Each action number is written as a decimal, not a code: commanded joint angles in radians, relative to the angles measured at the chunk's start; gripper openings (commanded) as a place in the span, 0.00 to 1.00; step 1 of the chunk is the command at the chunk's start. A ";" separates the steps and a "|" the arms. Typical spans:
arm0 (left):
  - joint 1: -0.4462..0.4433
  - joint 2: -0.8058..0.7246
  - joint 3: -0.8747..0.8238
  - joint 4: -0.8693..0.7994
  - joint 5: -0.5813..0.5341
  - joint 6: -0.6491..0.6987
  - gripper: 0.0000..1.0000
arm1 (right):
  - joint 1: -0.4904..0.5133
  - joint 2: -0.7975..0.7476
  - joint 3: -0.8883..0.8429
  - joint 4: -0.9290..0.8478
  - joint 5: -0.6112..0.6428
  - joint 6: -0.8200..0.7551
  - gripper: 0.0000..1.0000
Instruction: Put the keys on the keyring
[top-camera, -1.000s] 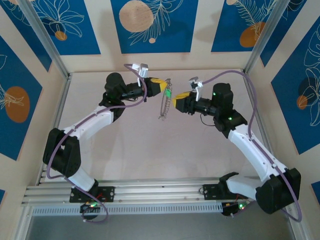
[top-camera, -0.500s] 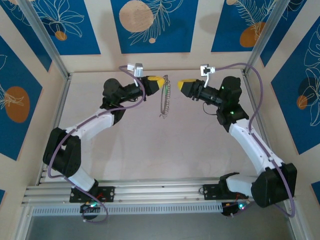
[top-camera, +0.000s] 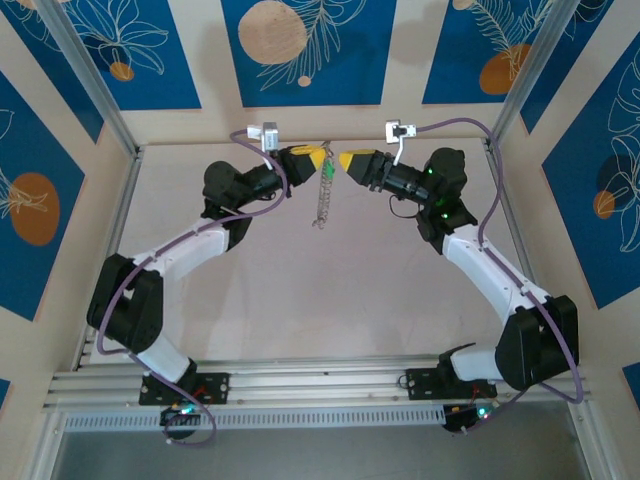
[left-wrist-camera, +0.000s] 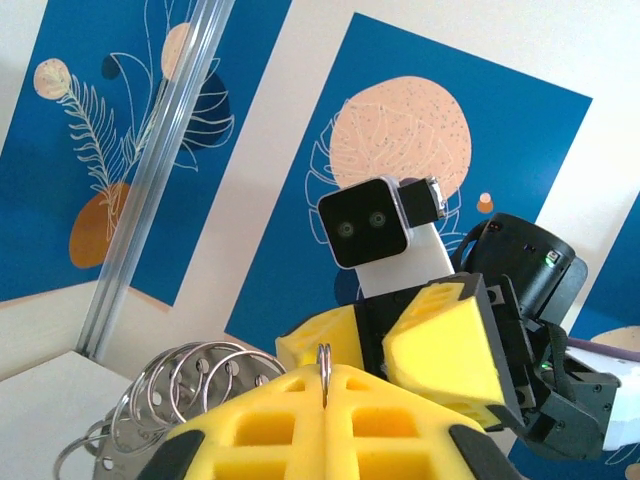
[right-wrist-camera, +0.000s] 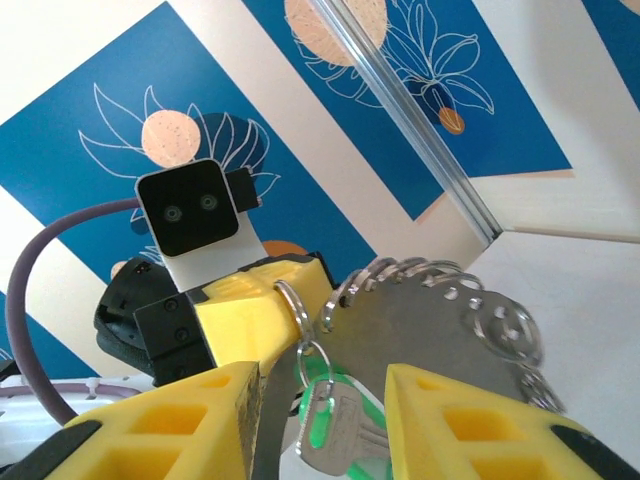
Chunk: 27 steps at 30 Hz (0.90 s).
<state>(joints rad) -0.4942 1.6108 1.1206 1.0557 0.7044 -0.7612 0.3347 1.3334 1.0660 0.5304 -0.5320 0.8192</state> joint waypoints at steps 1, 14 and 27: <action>-0.007 0.011 0.009 0.092 -0.016 -0.040 0.00 | 0.014 0.005 0.049 0.033 -0.008 -0.015 0.38; -0.030 0.008 0.015 0.078 -0.009 -0.042 0.00 | 0.027 0.053 0.086 0.040 -0.020 -0.023 0.37; -0.038 0.012 0.018 0.064 -0.009 -0.033 0.00 | 0.031 0.057 0.080 0.045 -0.046 -0.036 0.10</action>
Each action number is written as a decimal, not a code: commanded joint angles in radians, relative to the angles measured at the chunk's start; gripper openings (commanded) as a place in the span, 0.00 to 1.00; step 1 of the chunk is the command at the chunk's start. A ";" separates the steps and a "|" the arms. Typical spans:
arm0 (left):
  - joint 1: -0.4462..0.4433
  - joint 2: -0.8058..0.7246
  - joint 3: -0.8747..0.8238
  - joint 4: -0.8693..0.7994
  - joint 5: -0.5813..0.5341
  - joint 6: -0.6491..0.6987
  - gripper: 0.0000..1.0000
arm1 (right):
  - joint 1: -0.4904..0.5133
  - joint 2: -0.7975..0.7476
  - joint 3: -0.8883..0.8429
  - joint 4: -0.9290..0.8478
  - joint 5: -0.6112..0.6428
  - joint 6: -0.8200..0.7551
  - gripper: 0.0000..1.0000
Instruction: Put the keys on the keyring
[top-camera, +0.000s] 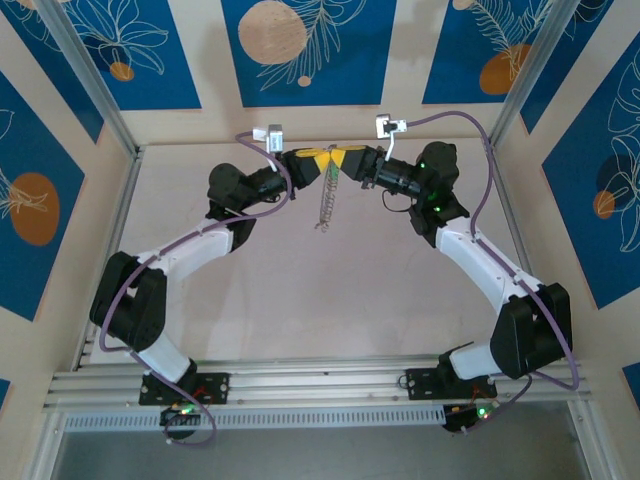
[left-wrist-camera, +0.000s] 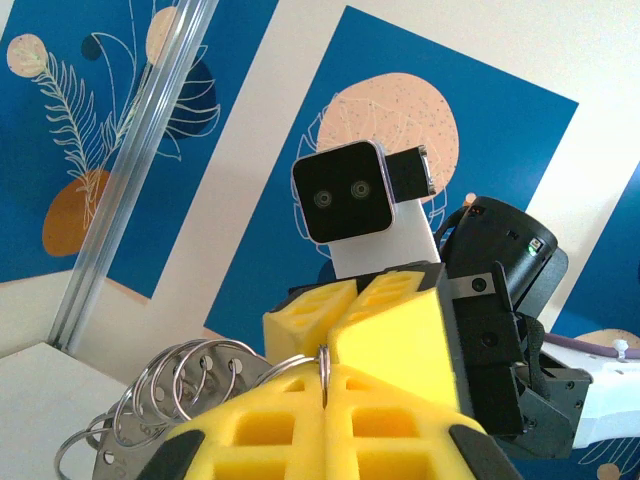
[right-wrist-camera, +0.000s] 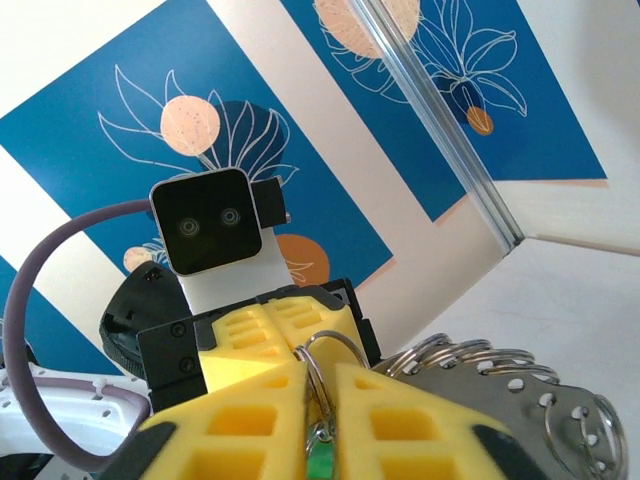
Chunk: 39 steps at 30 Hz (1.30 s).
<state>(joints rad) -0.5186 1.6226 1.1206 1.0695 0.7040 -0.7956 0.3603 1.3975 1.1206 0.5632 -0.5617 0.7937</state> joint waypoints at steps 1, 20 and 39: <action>-0.014 0.001 0.020 0.050 -0.009 0.002 0.00 | 0.006 -0.007 0.026 0.012 -0.017 -0.012 0.08; -0.023 0.011 0.028 0.043 0.009 0.001 0.00 | 0.000 0.021 0.045 0.025 -0.077 -0.008 0.00; -0.024 0.019 0.038 0.020 0.047 -0.003 0.00 | 0.000 0.059 0.061 0.050 -0.145 -0.007 0.00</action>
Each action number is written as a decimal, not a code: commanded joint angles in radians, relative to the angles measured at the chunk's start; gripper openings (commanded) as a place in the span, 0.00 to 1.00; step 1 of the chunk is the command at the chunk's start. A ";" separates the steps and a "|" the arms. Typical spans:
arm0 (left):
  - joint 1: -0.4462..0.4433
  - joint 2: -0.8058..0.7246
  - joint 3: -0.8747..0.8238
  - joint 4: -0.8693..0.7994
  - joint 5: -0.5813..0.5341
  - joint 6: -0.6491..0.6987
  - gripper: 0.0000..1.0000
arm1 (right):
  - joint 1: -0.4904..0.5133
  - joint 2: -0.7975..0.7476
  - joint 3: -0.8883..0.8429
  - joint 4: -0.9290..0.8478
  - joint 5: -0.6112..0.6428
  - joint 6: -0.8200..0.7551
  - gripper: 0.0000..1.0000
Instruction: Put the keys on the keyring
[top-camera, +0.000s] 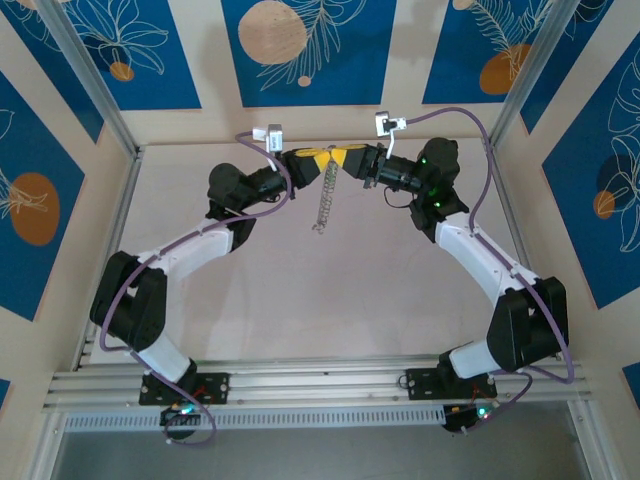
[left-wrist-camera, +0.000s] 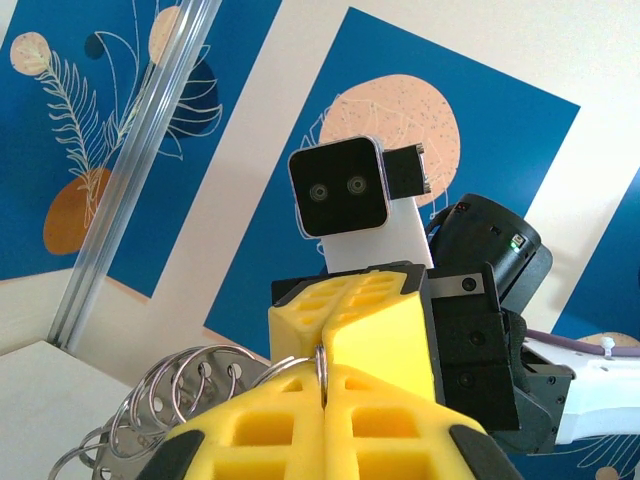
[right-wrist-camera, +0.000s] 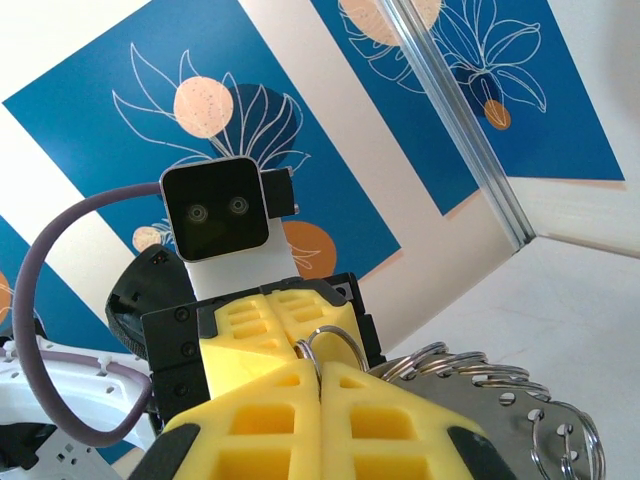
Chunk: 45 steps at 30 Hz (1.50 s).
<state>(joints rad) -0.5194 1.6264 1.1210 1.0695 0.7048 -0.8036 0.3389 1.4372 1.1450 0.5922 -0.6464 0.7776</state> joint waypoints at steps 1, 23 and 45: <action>-0.024 0.015 0.039 0.019 0.050 0.005 0.00 | 0.022 0.020 0.034 0.023 -0.059 0.007 0.00; 0.114 -0.107 0.167 -0.577 0.259 0.373 0.58 | -0.080 0.003 0.142 -0.336 -0.262 -0.294 0.00; 0.113 0.004 0.421 -0.935 0.499 0.588 0.45 | -0.069 0.035 0.263 -0.605 -0.346 -0.500 0.00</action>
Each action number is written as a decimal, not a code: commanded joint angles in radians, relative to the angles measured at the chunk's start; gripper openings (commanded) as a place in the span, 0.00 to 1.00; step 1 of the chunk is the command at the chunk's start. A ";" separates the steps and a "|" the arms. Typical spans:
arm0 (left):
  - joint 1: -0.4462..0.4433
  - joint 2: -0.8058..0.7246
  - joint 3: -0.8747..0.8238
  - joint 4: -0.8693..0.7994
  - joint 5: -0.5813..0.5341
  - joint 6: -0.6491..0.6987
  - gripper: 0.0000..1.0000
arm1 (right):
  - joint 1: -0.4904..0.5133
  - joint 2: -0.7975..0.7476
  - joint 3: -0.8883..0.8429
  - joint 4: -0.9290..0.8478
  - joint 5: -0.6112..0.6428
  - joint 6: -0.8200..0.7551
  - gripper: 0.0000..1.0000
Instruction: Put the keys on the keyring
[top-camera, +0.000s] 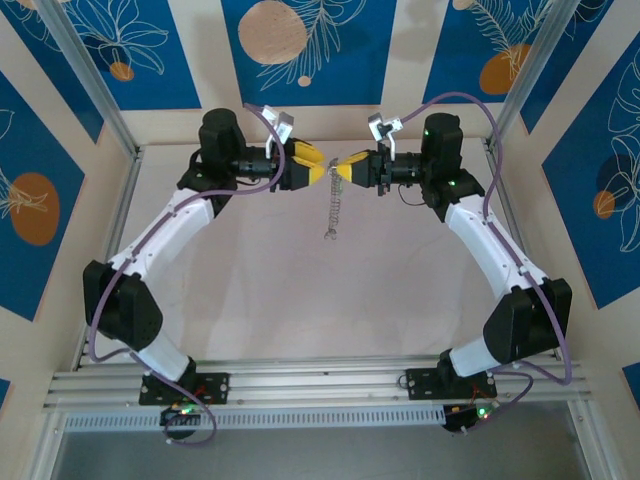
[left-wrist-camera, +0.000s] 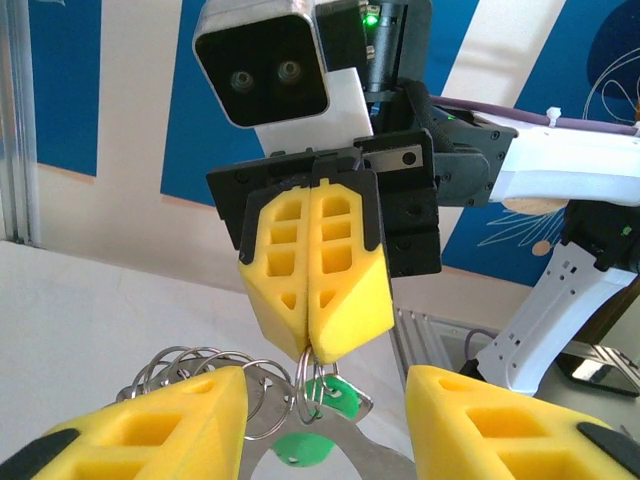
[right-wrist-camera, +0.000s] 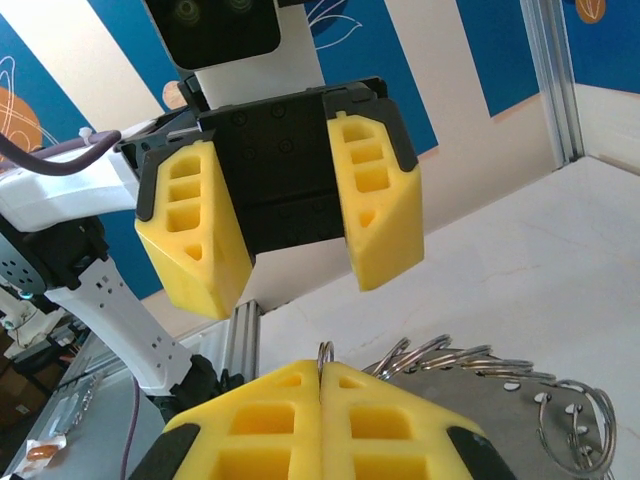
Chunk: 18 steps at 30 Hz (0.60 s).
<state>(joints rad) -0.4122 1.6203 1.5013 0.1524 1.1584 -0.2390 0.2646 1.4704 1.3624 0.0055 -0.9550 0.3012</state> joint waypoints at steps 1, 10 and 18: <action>0.003 0.015 0.045 -0.019 0.050 0.022 0.45 | 0.007 0.004 0.047 -0.020 -0.038 -0.025 0.00; -0.010 0.041 0.063 -0.032 0.053 0.027 0.44 | 0.019 0.010 0.062 -0.035 -0.045 -0.036 0.00; -0.023 0.057 0.081 -0.048 0.060 0.037 0.39 | 0.026 0.015 0.071 -0.045 -0.040 -0.045 0.00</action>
<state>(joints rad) -0.4240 1.6665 1.5497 0.1120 1.1793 -0.2249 0.2852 1.4773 1.4006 -0.0254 -0.9707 0.2749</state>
